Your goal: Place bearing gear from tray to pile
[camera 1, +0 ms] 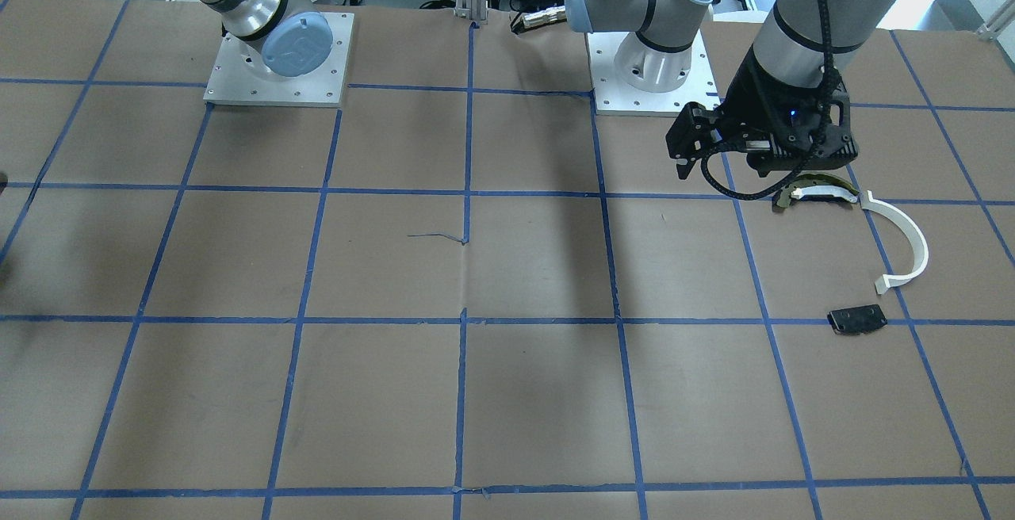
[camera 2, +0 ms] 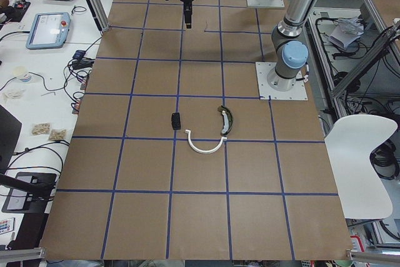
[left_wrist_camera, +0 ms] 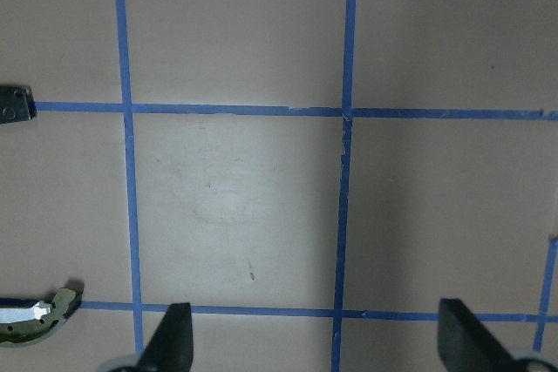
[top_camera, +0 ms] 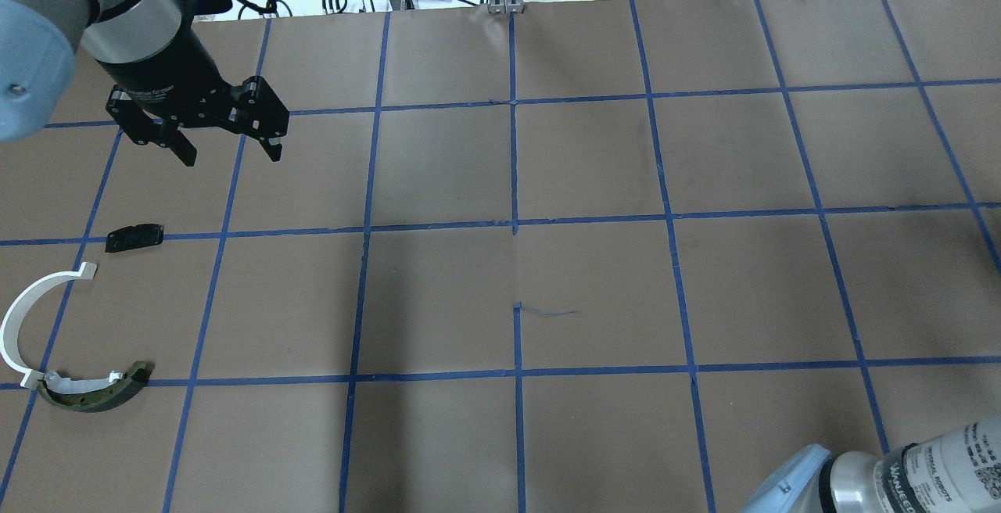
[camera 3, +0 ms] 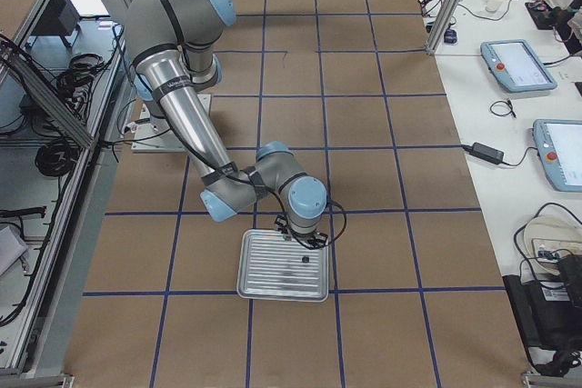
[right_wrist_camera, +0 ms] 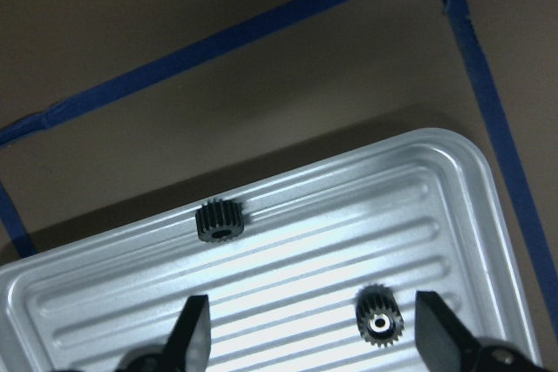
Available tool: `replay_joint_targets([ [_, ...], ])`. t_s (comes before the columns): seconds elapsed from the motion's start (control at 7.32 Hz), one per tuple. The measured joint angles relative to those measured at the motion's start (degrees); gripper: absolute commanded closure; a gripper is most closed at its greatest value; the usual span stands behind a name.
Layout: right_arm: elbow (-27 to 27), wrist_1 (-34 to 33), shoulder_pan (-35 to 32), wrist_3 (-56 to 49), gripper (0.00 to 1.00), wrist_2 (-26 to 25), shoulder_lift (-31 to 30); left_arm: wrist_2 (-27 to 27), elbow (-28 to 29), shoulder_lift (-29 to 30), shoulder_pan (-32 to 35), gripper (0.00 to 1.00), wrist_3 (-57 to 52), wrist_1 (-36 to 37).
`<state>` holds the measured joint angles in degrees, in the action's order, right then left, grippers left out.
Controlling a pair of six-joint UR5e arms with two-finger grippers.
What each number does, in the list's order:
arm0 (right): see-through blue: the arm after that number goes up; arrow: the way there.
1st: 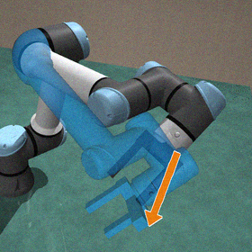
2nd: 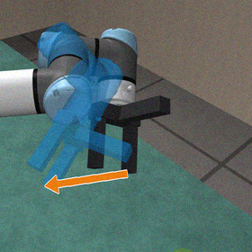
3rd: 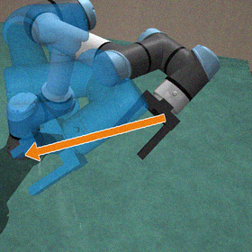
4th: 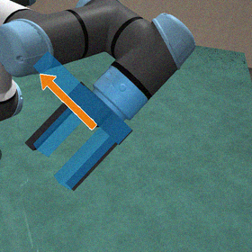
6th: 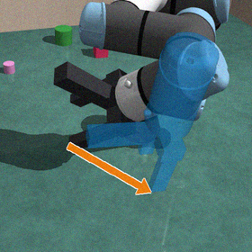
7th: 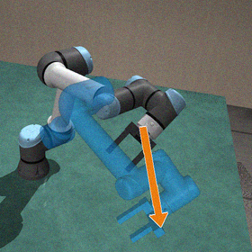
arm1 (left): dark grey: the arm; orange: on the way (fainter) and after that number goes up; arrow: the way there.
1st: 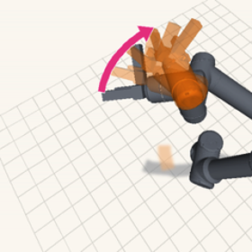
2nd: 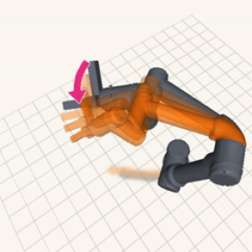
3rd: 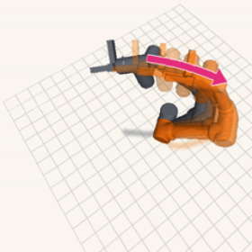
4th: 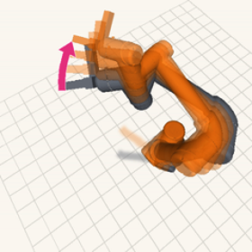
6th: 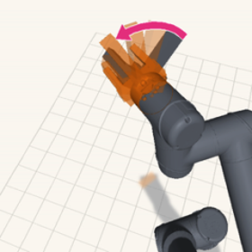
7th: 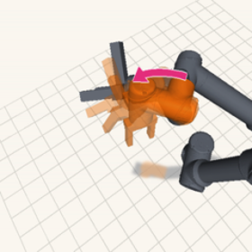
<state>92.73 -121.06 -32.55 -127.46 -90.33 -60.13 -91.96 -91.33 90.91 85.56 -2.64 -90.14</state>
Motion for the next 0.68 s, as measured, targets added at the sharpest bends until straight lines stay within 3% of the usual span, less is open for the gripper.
replay_joint_targets([
  [0.27, 3.1, -1.2, 1.6, -5.2, 0.15, 3.0, 0.8, 0.0, 0.0, 0.3, 0.0, 0.00, 0.0, 0.0],
  [0.68, 5.2, -2.1, 2.7, -6.1, 0.20, 3.5, 0.5, 0.0, -0.1, 0.5, 0.0, 0.00, 0.0, 0.0],
])
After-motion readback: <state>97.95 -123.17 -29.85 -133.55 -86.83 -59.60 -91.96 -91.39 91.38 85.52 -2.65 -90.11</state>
